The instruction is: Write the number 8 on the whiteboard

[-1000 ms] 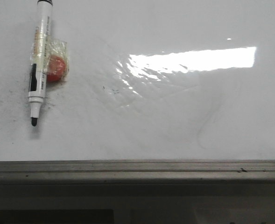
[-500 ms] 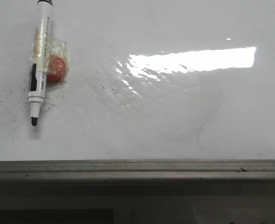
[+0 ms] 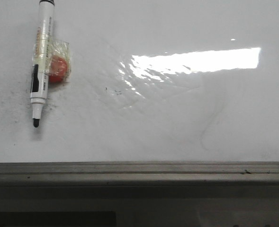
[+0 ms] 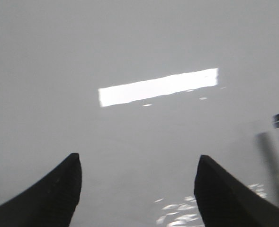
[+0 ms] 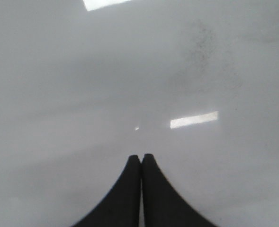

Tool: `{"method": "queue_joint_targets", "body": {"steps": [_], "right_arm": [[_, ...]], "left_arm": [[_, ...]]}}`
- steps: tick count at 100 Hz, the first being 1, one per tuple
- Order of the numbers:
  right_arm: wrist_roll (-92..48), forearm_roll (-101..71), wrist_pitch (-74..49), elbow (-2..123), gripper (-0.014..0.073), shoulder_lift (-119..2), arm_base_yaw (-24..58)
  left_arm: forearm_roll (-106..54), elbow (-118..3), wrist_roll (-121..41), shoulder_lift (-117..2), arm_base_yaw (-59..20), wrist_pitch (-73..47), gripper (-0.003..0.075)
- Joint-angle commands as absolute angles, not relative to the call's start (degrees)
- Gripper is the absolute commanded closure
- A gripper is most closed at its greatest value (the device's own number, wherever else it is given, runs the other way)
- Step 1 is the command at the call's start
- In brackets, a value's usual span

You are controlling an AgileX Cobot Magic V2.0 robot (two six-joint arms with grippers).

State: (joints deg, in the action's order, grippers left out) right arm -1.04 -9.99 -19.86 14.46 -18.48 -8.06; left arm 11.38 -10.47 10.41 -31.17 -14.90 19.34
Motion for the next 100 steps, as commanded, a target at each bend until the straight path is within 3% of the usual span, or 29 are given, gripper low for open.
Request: {"method": "queue_joint_targets", "body": {"steps": [1, 32, 75, 86, 100], "right_arm": [[-1.3, -10.3, -15.1, 16.4, 0.0657, -19.4, -8.2], [-1.3, -10.3, -12.1, 13.8, 0.0657, -19.4, -8.2], [-1.3, -10.3, -11.5, 13.8, 0.0657, -19.4, -7.0], [-1.3, -10.3, -11.5, 13.8, 0.0657, -19.4, -4.8], [-1.3, -10.3, -12.0, 13.8, 0.0657, -19.4, -0.1]], "left_arm": [[12.5, -12.0, 18.8, -35.1, -21.1, 28.1, 0.0249], [6.3, -12.0, 20.6, -50.1, -40.5, 35.1, 0.0341], [1.9, -12.0, 21.7, -61.5, -43.3, 39.6, 0.0363], [1.5, -12.0, 21.7, -63.6, -43.3, 39.6, 0.0467], [1.5, -12.0, 21.5, -65.4, -43.3, 39.7, 0.0724]]}}
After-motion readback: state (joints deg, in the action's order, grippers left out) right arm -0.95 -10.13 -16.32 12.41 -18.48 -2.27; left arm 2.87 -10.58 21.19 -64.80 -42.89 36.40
